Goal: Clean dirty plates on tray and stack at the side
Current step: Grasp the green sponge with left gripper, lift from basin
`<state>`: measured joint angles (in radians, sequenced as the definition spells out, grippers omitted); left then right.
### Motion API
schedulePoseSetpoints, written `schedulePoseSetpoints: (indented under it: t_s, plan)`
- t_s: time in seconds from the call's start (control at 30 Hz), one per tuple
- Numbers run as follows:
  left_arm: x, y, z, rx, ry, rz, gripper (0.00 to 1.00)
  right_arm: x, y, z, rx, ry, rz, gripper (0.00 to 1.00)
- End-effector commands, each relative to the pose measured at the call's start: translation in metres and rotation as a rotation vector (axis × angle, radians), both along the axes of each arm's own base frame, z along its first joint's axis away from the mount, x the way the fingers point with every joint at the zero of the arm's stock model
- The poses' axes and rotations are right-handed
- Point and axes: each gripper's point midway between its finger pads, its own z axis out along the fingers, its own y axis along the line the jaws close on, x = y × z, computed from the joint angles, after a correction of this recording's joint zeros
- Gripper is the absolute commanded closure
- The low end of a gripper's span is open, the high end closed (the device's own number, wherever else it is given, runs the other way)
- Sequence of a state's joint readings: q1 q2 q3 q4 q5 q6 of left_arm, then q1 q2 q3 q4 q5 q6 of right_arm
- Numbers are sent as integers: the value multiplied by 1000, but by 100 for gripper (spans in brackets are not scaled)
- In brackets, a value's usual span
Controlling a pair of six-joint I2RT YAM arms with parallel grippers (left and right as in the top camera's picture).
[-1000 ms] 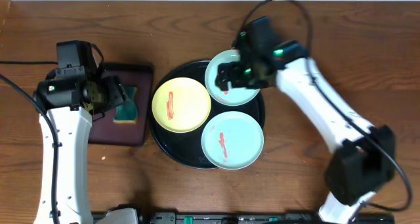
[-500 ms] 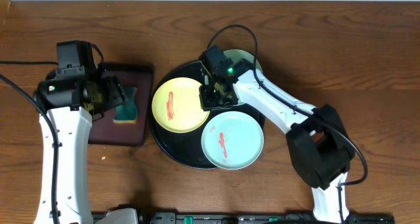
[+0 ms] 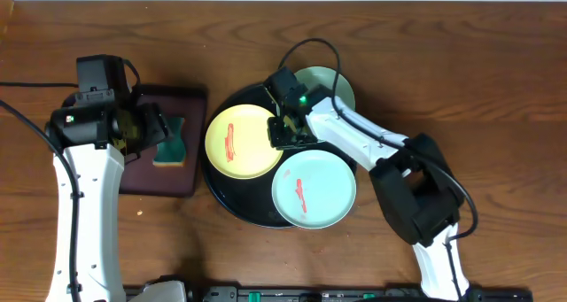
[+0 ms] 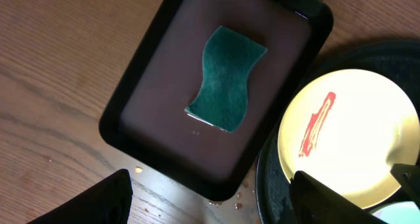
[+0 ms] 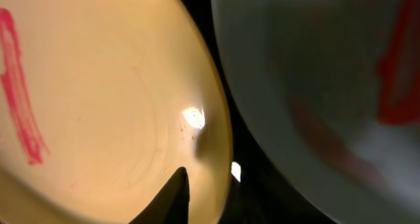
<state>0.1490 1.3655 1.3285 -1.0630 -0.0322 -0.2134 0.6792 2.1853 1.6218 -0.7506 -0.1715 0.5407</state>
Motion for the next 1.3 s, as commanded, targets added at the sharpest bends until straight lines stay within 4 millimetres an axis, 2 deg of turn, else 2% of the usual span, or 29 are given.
schedulePoseSetpoints:
  t_s: [0.0, 0.17, 0.4, 0.73, 0.87, 1.07, 1.27]
  plan:
    - [-1, 7, 3, 28, 0, 24, 23, -1, 5, -12, -20, 0, 3, 82]
    - [-2, 7, -4, 30, 23, 22, 23, 1, 4, -16, -31, -7, 0, 99]
    - [3, 13, -31, 61, 131, -34, 29, 2, 2, -17, -43, -13, 5, 99]
    - [16, 13, -102, 31, 339, -98, 29, 2, -2, -20, -66, -24, 19, 99]
    - [29, 4, -126, -21, 356, -182, 29, 2, -2, -20, -64, -26, 22, 99]
    - [44, 5, -145, -24, 339, -189, 33, 2, -2, -20, -65, -27, 26, 99]
    - [49, 5, -164, -31, 361, -216, 36, 2, -2, -20, -66, -29, 34, 99]
